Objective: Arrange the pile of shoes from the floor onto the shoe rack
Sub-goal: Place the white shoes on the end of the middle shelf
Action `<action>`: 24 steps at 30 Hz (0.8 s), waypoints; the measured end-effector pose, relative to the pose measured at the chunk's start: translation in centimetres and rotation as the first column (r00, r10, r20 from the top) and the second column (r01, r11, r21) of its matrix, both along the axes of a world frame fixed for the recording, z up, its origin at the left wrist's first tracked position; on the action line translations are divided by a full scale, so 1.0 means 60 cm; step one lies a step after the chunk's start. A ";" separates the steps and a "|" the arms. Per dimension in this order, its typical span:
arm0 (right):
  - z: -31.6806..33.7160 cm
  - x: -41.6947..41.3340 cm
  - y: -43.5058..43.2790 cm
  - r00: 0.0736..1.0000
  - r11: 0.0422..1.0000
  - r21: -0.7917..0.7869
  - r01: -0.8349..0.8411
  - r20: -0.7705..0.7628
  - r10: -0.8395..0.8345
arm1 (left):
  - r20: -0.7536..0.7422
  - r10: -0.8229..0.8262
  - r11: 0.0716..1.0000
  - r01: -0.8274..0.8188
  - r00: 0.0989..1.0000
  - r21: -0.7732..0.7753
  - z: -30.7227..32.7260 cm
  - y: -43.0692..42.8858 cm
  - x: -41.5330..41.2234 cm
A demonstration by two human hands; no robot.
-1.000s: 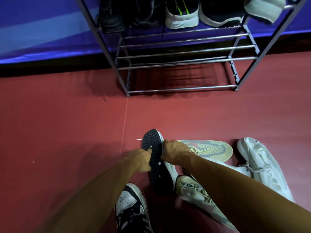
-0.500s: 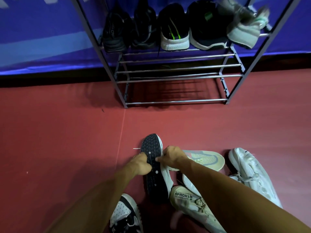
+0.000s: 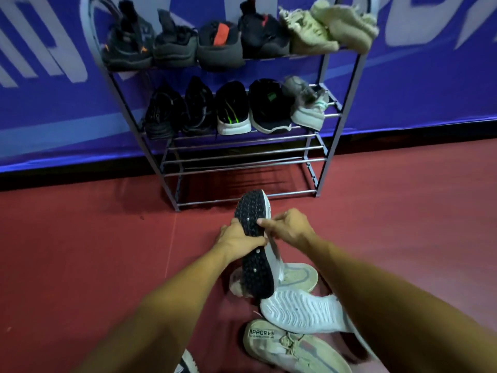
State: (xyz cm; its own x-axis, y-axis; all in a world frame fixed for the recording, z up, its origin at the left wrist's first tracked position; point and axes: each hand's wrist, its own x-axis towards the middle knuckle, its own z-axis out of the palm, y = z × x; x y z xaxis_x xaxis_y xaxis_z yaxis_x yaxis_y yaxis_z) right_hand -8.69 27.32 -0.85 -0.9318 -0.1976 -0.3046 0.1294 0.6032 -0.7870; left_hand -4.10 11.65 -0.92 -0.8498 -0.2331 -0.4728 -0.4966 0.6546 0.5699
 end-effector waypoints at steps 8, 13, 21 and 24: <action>0.169 -0.046 0.070 0.981 0.993 -0.097 0.073 -0.171 -0.089 | -0.259 -0.091 0.991 0.113 0.962 0.069 0.153 0.066 -0.068; 0.236 -0.057 0.096 0.975 0.997 -0.075 0.032 -0.219 -0.048 | -0.258 -0.059 0.969 0.117 0.964 0.217 0.231 0.064 -0.093; 0.313 -0.060 0.103 0.979 0.949 -0.292 -0.121 -0.194 0.065 | -0.230 0.114 0.898 -0.001 0.966 0.440 0.299 0.031 -0.091; 0.323 -0.057 0.110 0.988 0.956 -0.278 -0.089 -0.148 0.049 | -0.256 0.141 0.856 0.012 0.956 0.517 0.321 0.030 -0.090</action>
State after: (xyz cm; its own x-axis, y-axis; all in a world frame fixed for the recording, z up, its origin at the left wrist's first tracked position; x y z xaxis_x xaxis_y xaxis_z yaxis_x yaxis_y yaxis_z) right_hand -12.11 33.90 18.52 -0.9417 -0.3224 -0.0964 -0.0266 0.3569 -0.9338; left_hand -9.48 13.46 18.33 -0.9537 -0.0845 -0.2887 -0.3002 0.2067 0.9312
